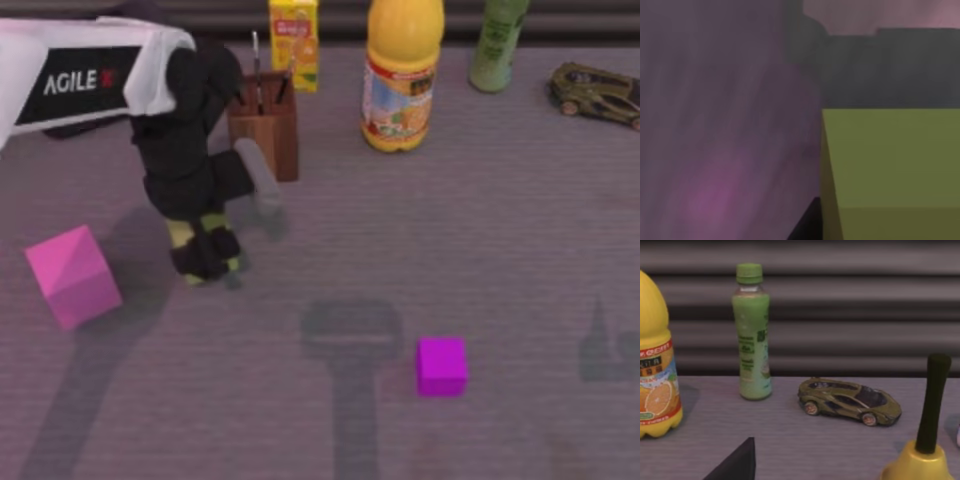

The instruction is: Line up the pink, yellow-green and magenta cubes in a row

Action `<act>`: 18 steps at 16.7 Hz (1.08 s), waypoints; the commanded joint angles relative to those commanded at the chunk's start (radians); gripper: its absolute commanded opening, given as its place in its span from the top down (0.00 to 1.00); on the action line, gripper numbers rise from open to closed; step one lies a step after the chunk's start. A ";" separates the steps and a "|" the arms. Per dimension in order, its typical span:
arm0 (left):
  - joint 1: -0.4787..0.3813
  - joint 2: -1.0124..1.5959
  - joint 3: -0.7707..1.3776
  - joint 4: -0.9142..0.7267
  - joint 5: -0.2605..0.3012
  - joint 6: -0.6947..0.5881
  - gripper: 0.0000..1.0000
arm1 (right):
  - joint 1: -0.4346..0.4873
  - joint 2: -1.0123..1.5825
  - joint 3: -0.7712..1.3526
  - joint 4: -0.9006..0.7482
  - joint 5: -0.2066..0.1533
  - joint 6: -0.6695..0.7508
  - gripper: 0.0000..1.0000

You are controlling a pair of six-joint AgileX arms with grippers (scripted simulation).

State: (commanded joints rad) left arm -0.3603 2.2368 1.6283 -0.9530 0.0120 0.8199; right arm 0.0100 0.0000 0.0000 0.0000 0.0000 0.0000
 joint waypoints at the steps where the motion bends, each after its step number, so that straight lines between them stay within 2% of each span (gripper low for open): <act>1: 0.002 -0.014 0.022 -0.044 0.000 0.000 1.00 | 0.000 0.000 0.000 0.000 0.000 0.000 0.00; 5: 0.008 -0.063 0.088 -0.153 0.000 0.002 1.00 | 0.000 0.000 0.000 0.000 0.000 0.000 0.00; 11: -0.012 -0.062 0.087 -0.153 -0.001 0.000 1.00 | 0.000 0.000 0.000 0.000 0.000 0.000 0.00; 14: -0.107 -0.073 0.086 -0.162 -0.001 -0.020 1.00 | 0.000 0.000 0.000 0.000 0.000 0.000 0.00; 18: -0.310 -0.098 0.072 -0.179 -0.001 -0.056 1.00 | 0.000 0.000 0.000 0.000 0.000 0.000 0.00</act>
State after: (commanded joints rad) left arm -0.6700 2.1384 1.7005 -1.1322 0.0112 0.7643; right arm 0.0100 0.0000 0.0000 0.0000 0.0000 0.0000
